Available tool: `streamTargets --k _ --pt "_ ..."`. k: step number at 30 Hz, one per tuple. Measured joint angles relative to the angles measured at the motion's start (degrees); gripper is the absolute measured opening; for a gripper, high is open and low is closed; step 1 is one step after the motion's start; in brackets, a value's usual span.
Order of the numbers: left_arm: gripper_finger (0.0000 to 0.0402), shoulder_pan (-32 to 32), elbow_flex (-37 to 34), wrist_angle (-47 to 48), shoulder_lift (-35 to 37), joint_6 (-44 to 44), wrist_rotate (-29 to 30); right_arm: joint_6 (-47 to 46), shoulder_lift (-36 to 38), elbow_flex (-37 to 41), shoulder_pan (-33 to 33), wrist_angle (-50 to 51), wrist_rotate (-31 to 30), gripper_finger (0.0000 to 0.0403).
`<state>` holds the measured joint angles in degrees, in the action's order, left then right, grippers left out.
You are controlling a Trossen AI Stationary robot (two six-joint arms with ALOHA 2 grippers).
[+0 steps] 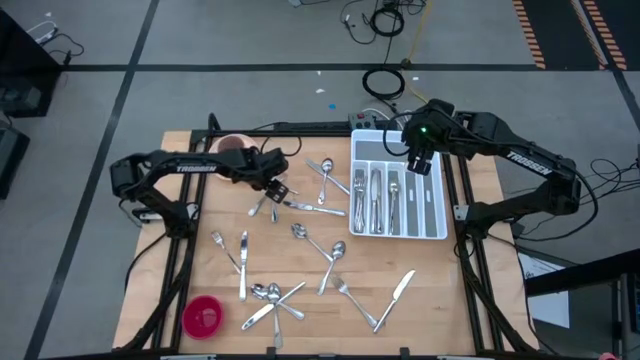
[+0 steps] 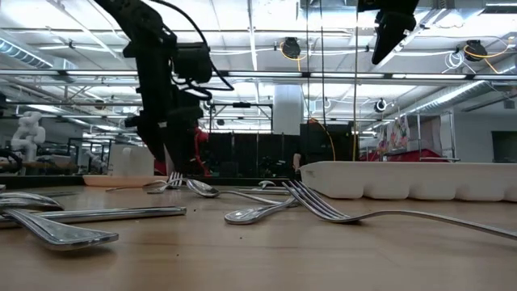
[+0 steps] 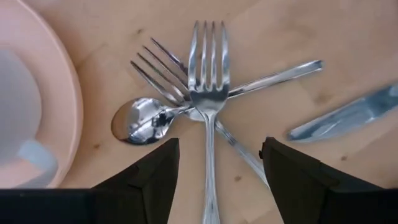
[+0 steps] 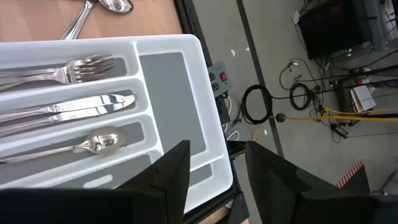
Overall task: Sort silverware
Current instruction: Put the silver fork into the white silverware tray
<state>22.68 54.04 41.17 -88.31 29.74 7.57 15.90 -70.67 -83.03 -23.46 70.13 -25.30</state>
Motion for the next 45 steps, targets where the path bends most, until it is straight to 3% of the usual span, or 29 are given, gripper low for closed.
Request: streamTargets --k 14,18,25,27,45 --pt "0.0221 0.93 0.02 -6.44 -8.54 -0.52 -1.01 -0.07 0.0 0.0 0.0 0.0 0.15 0.0146" --pt "0.0169 0.93 0.13 -6.26 -10.77 -0.31 -0.9 -0.21 0.0 0.0 0.0 0.09 0.15 0.0146" --pt "0.0031 0.56 0.76 -5.84 -10.2 1.43 -0.57 -2.12 0.0 0.03 0.0 2.22 0.15 0.0146" --pt "0.0014 0.5 1.09 -5.98 -9.94 1.44 -0.69 -2.34 0.0 0.03 0.0 2.32 0.15 0.0146" --pt "0.0014 -1.01 1.4 -1.38 -5.88 4.23 -2.91 -2.39 0.0 0.03 -0.05 1.97 0.15 0.0146"
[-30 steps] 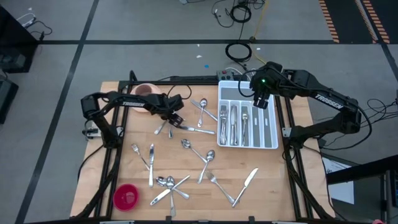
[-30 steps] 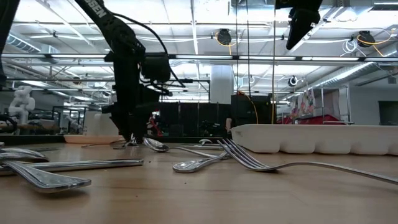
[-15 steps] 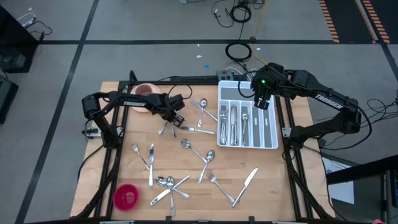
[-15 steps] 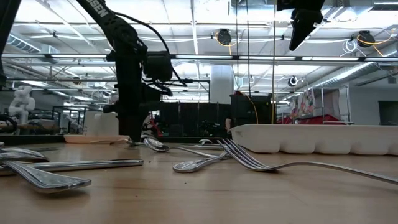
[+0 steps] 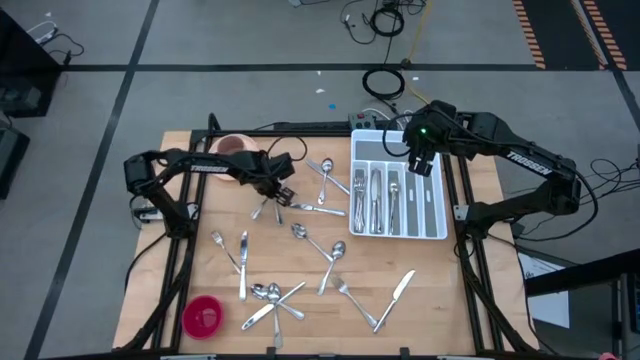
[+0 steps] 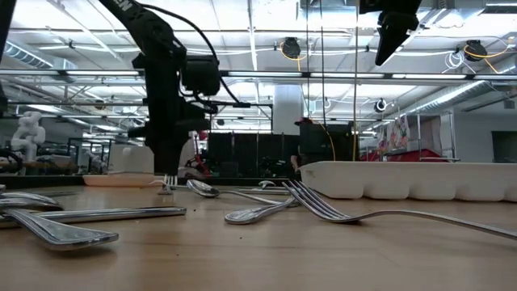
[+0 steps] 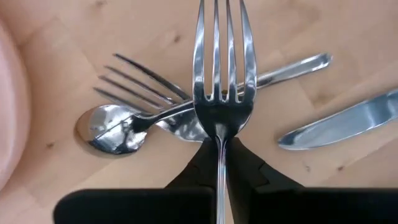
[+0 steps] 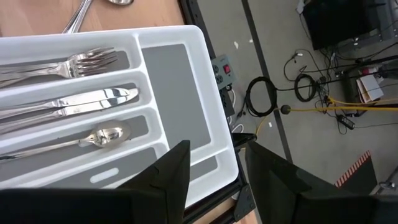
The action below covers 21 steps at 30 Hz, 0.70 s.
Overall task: Sort silverware
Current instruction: Put the silver fork into the white silverware tray
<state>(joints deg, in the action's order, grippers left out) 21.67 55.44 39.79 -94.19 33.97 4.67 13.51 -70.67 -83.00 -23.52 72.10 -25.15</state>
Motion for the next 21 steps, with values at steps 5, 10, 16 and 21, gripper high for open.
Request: streamTargets --k 5,10,16,21 --pt "0.0013 0.04 0.0 -0.88 4.36 3.47 -0.14 -0.79 0.0 0.0 -0.03 -0.2 -0.01 0.0146" --pt "0.0013 0.0 -0.02 -12.6 9.7 8.14 -4.42 -2.4 0.0 0.0 -0.03 -0.25 0.58 0.0146" --pt "0.0013 0.32 0.04 -45.07 12.68 9.71 -14.22 -4.88 0.0 0.0 -0.14 -0.29 6.87 0.0146" --pt "0.0013 1.8 -0.18 -65.27 9.53 15.23 -23.14 -6.98 0.0 0.0 -0.12 -0.25 9.11 0.0146"
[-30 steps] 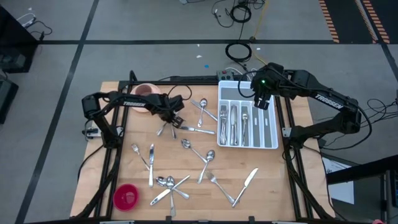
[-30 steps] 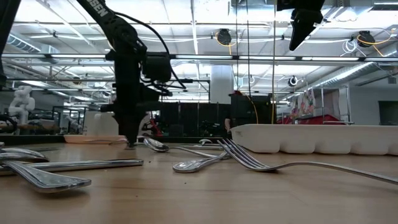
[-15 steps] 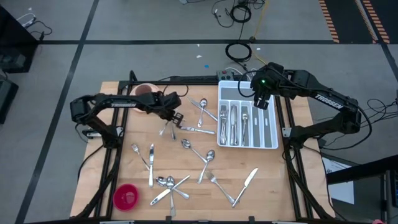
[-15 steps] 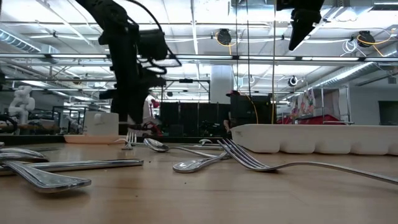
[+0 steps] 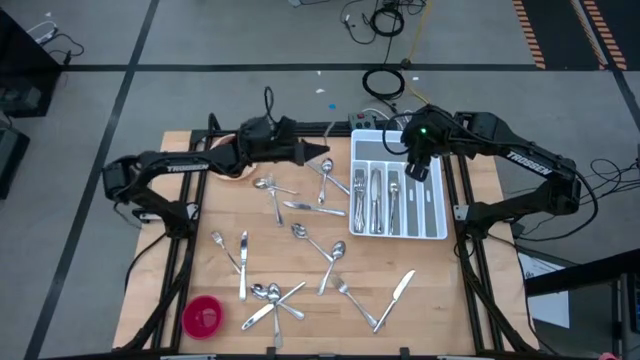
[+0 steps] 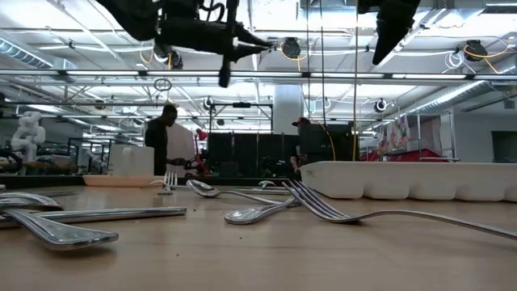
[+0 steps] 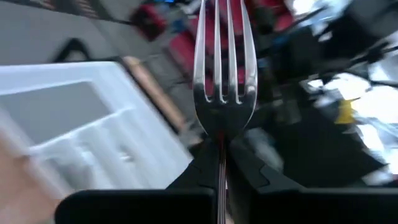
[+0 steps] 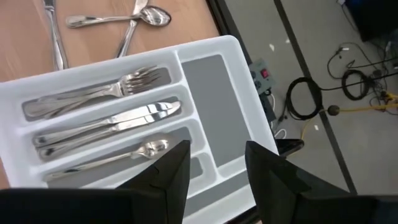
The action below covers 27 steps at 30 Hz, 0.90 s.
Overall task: Sort silverware
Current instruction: Put the silver fork into the white silverware tray
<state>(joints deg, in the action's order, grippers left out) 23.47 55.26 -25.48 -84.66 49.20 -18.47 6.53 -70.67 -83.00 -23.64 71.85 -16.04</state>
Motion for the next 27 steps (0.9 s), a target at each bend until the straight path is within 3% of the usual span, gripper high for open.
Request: streamTargets --k 8,13,17,19,24,27 --pt "0.0012 0.37 -2.48 -31.88 -10.8 13.48 -8.08 -1.45 0.0 0.0 0.0 0.38 -0.01 0.0146" --pt "0.0012 0.26 -2.49 -47.68 -19.73 20.82 -10.04 -2.72 0.0 0.02 0.0 -0.84 0.2 0.0146" --pt "0.0012 0.01 -2.51 -57.95 -26.37 24.84 -10.03 -2.43 0.19 1.67 0.0 -9.7 2.28 0.0146" --pt "0.0012 -0.01 -2.5 -64.87 -28.88 26.89 -9.94 -2.48 0.66 4.63 -0.46 -19.43 8.12 0.0146" --pt "0.0012 -1.22 -2.29 -64.58 -28.88 25.69 -9.44 -8.72 1.13 14.99 -2.52 -48.92 30.31 0.0146" --pt "0.0012 -2.37 -1.44 -64.63 -27.08 24.34 -10.96 -14.26 1.05 21.7 -3.9 -65.39 37.28 0.0146"
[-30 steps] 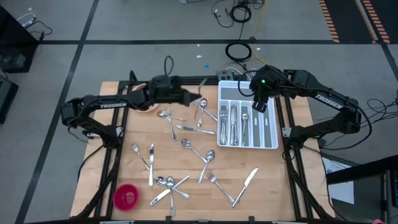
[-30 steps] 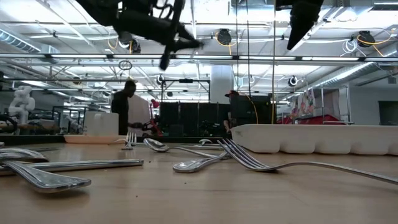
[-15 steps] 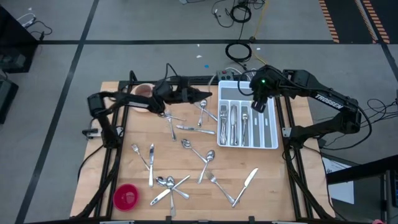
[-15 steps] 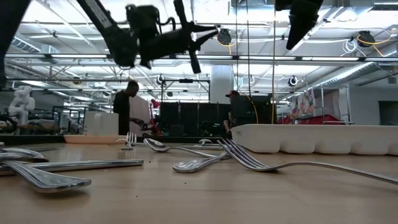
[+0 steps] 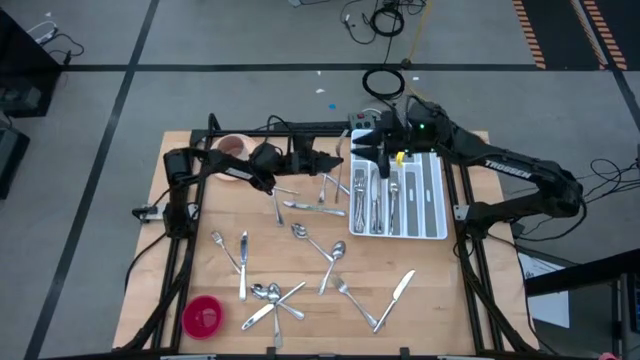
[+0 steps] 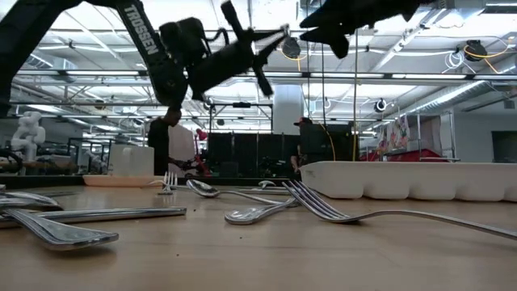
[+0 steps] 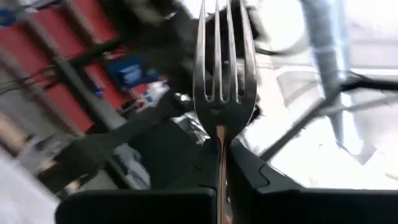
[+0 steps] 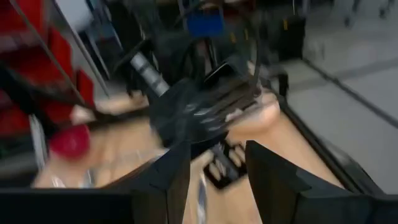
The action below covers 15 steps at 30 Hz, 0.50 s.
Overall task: Sort silverware
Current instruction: Put the silver fork into the white silverware tray
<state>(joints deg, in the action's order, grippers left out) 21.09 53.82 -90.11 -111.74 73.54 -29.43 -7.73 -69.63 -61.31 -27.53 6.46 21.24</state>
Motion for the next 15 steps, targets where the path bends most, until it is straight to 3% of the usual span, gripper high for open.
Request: streamTargets --k 5,9,15 --pt "0.0012 -2.06 1.32 0.13 1.92 -1.31 -3.69 -4.73 -0.07 8.6 -2.29 -17.5 0.87 0.0146" --pt "0.0012 -3.17 1.35 -0.01 2.79 -2.13 -5.64 -9.3 0.0 11.19 -3.23 -31.19 8.18 0.0164" --pt "0.0012 -3.25 1.35 0.1 2.79 -2.12 -5.4 -12.99 0.07 11.33 -3.07 -39.1 17.4 0.0223"
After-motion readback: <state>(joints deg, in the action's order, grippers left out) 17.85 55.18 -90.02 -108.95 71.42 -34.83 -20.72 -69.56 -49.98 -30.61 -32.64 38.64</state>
